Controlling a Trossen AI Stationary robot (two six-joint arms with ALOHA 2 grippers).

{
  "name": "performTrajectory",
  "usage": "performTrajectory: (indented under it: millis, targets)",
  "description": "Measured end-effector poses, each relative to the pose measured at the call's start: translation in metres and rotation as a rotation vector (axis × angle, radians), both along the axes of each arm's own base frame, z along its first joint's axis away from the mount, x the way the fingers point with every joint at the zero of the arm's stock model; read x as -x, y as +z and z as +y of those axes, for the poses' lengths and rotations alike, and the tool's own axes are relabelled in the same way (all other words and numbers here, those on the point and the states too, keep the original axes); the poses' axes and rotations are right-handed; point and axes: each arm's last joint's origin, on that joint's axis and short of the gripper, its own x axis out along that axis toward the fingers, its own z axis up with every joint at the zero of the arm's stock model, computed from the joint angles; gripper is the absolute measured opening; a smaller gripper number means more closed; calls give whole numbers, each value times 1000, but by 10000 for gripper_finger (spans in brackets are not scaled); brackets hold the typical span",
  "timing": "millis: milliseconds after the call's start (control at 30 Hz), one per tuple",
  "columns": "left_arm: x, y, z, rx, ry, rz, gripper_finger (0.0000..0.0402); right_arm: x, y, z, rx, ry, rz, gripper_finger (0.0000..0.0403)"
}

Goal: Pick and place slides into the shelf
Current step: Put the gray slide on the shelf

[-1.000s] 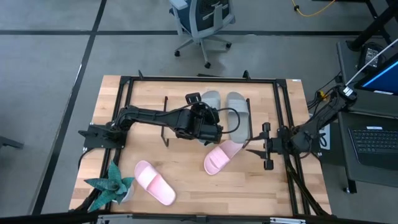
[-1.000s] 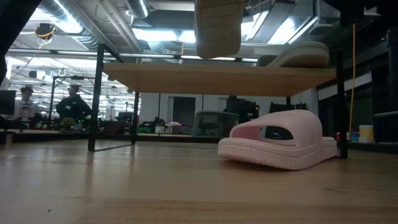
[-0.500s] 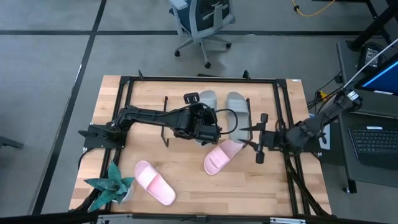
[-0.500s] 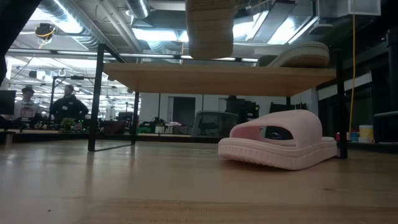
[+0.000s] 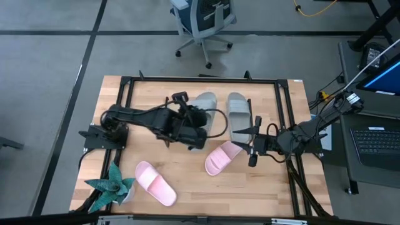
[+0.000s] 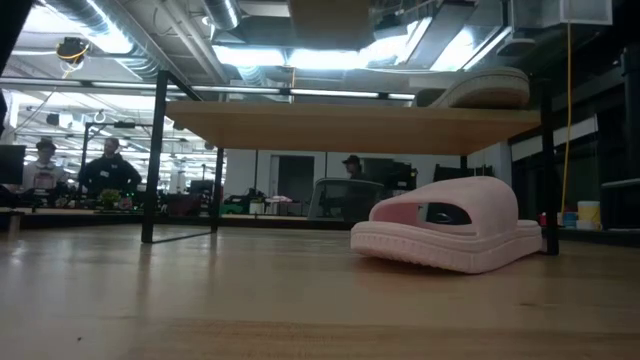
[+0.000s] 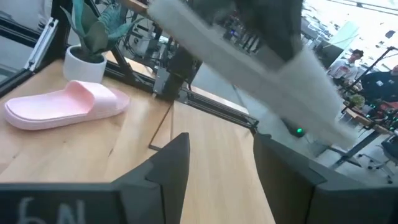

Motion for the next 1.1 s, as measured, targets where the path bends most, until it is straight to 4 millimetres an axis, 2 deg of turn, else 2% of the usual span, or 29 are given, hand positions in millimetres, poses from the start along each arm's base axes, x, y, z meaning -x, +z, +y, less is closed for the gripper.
performTrajectory:
  millis: [67,333,500,633,800,967,1100]
  targets:
    - [6,-2,-8,-23,8,-24,2,0,0,0,-9,14,0,179]
    - [28,-42,-32,-20,-3,-48,2,0,0,2,-27,53,1,179]
    - [41,-40,-35,82,-171,-192,2,0,2,2,-27,54,-17,179]
    - [47,-36,-18,77,-273,-294,2,-1,8,2,-39,57,-69,179]
    - [49,-50,9,-14,-177,-276,2,-1,16,2,-27,60,-141,179]
    - [43,-59,22,-91,-90,-240,2,-6,20,-7,-17,-25,-179,179]
    - [38,-64,29,-123,-45,-219,2,-20,22,-17,-9,-98,-139,179]
